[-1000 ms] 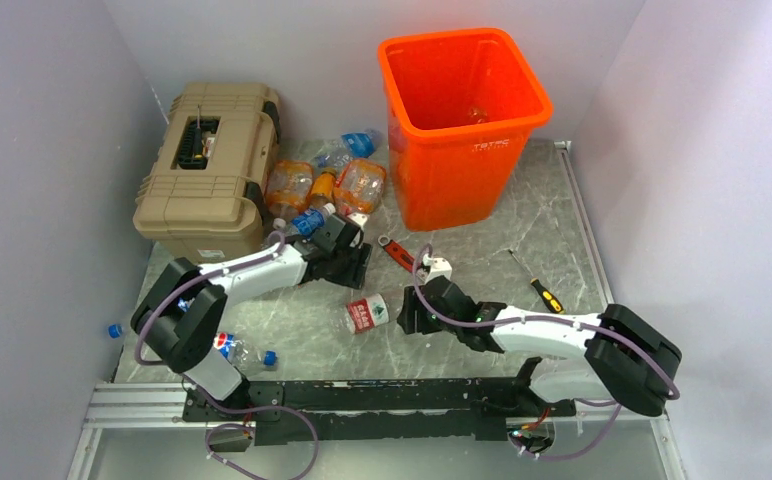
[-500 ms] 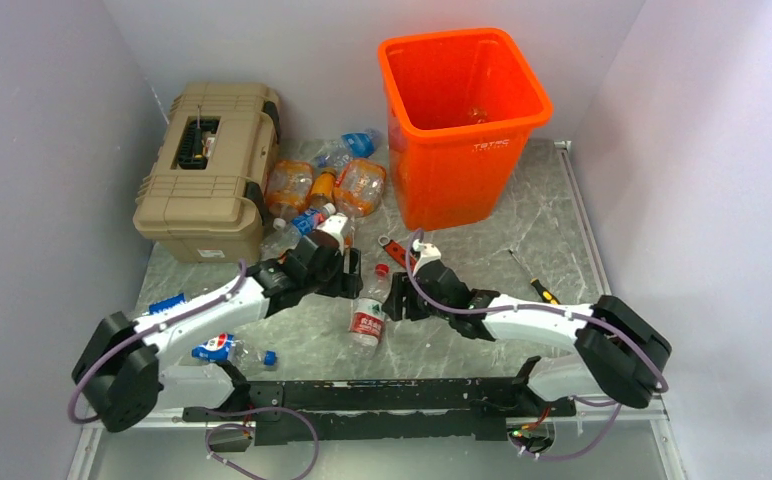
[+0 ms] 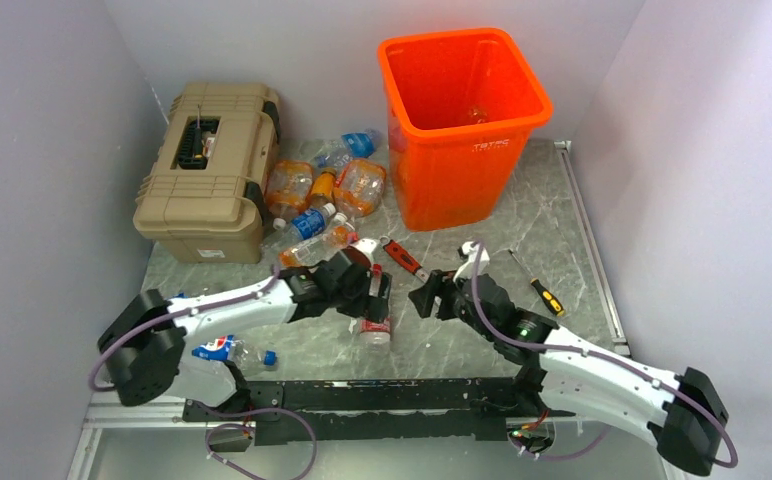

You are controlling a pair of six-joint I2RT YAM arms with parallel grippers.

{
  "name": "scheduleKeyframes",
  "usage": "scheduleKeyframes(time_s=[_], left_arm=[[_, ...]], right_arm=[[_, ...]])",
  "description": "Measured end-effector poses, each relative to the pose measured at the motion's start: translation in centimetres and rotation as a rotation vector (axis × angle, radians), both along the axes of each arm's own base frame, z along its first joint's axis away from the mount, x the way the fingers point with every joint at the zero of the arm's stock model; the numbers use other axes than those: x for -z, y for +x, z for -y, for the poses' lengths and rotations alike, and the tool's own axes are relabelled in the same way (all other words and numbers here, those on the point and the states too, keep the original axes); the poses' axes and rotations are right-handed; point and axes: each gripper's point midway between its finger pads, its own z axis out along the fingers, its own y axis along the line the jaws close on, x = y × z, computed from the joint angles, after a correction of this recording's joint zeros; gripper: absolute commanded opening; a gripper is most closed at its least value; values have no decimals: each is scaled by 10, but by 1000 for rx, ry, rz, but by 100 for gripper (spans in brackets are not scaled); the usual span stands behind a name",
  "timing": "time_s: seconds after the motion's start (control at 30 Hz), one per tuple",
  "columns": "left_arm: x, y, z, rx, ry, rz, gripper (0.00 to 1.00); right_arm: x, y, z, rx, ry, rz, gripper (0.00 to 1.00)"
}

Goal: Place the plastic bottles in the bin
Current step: Pick up the plastic bottle at the center of the board.

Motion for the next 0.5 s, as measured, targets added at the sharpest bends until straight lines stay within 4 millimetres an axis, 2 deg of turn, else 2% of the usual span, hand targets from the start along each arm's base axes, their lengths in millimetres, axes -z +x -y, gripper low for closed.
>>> scheduleKeyframes(time_s=[0.13, 0.33, 0.5], left_arm=[[22, -15, 14, 36, 62, -61, 100], [45, -17, 22, 10, 141, -114, 98], [57, -20, 21, -14, 190, -122, 83]], right_arm=[[-3, -4, 17, 39, 14, 29, 73], [0, -4, 24, 64, 7, 32, 73], [8, -5, 25, 63, -20, 12, 73]])
